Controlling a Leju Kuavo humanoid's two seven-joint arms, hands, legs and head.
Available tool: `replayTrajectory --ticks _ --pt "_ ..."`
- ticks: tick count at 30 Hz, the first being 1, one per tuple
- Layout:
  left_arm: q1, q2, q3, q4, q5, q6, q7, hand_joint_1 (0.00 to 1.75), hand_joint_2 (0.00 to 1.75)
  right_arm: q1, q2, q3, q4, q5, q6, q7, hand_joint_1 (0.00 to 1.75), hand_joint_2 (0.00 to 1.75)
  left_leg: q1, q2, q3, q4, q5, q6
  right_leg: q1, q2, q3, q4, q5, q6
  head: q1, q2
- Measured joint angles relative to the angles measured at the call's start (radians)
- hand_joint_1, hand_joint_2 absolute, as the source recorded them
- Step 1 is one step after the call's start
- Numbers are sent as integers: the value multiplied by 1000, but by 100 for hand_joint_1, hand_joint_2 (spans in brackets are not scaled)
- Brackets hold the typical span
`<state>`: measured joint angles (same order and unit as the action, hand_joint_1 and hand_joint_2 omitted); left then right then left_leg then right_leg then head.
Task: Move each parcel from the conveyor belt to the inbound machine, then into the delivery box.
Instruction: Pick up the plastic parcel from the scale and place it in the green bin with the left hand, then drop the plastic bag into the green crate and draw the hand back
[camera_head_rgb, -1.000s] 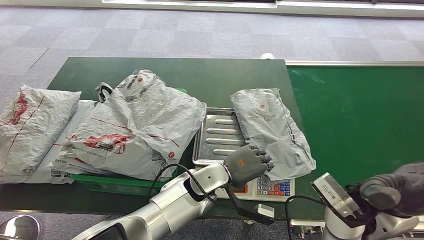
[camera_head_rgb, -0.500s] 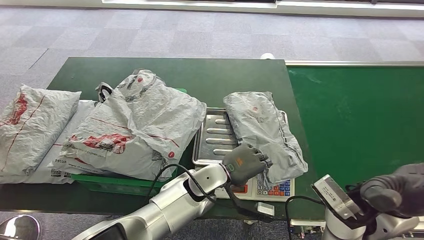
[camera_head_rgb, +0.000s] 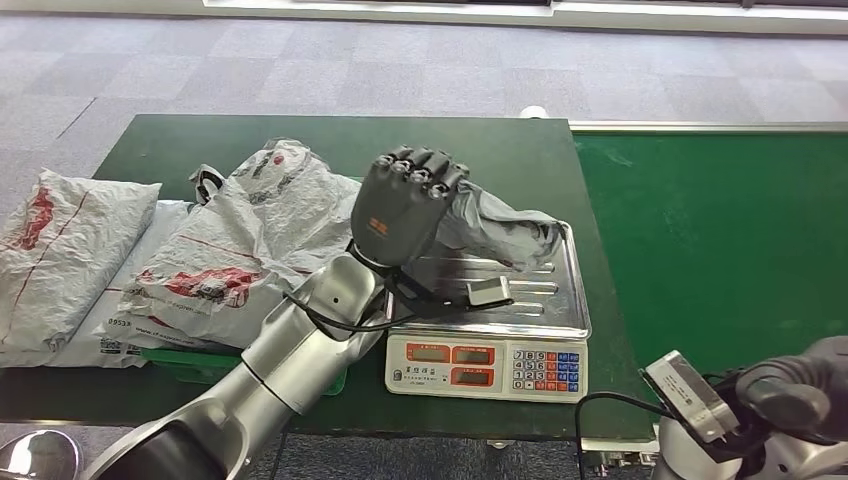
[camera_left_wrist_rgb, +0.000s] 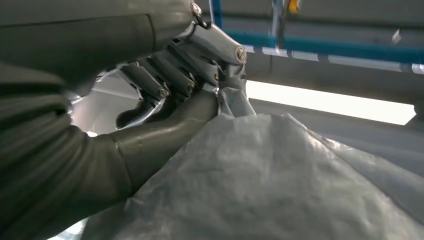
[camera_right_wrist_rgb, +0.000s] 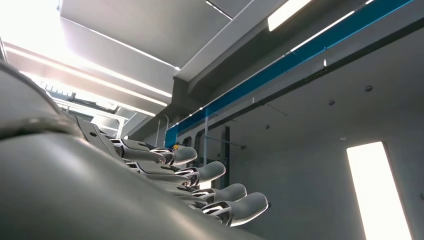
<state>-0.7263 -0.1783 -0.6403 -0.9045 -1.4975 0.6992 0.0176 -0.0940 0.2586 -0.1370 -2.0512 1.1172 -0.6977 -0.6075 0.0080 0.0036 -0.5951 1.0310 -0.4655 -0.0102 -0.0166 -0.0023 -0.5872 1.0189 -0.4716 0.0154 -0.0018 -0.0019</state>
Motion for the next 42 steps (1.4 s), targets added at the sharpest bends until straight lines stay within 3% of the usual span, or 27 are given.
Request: replayTrajectory --ticks 4,9,18,20,22,25,30,35,42 --pt "2 60 115 -195 -21 2 -1 175 175 1 0 -7 0 -9 0 -8 0 0 1 0 0 0 0 0 0 0 0 0 0 0 0 0" --pt "3 118 163 -324 -22 1 40 175 175 1 0 -8 0 -15 0 -14 0 0 1 0 -1 0 0 0 0 0 0 0 0 0 0 0" --pt "-158 414 107 -463 -23 1 452 175 175 3 0 -19 1 -40 0 -37 0 0 2 2 0 -1 1 -2 2 2 -1 1 1 -2 0 0" --pt "-151 454 124 -501 -23 1 450 175 175 4 0 -21 0 -29 0 -27 0 0 2 2 0 -1 1 -2 2 3 -2 1 1 -3 0 0" --pt "-129 467 167 -527 -23 2 364 175 175 6 0 -22 -6 -18 0 -12 0 0 2 2 0 -1 1 -2 1 2 -2 1 0 -3 0 0" --pt "-109 440 251 -455 -23 -6 237 175 175 8 0 -31 -25 -2 0 5 0 0 1 1 1 -1 1 -2 0 1 -3 0 0 -3 0 0" --pt "-133 317 263 -139 -23 -159 301 175 175 14 0 -44 -73 36 -1 46 0 0 0 1 1 0 2 0 -1 1 -1 0 3 -2 0 0" --pt "-134 208 261 61 -23 -274 243 175 175 18 0 -47 -93 57 -1 56 0 0 -1 4 1 0 2 0 -2 4 -2 0 5 0 0 0" --pt "-100 119 261 205 -20 -409 150 175 175 19 0 -49 -99 55 -1 48 0 0 -2 4 -1 0 2 0 -1 4 -4 0 4 -1 0 0"
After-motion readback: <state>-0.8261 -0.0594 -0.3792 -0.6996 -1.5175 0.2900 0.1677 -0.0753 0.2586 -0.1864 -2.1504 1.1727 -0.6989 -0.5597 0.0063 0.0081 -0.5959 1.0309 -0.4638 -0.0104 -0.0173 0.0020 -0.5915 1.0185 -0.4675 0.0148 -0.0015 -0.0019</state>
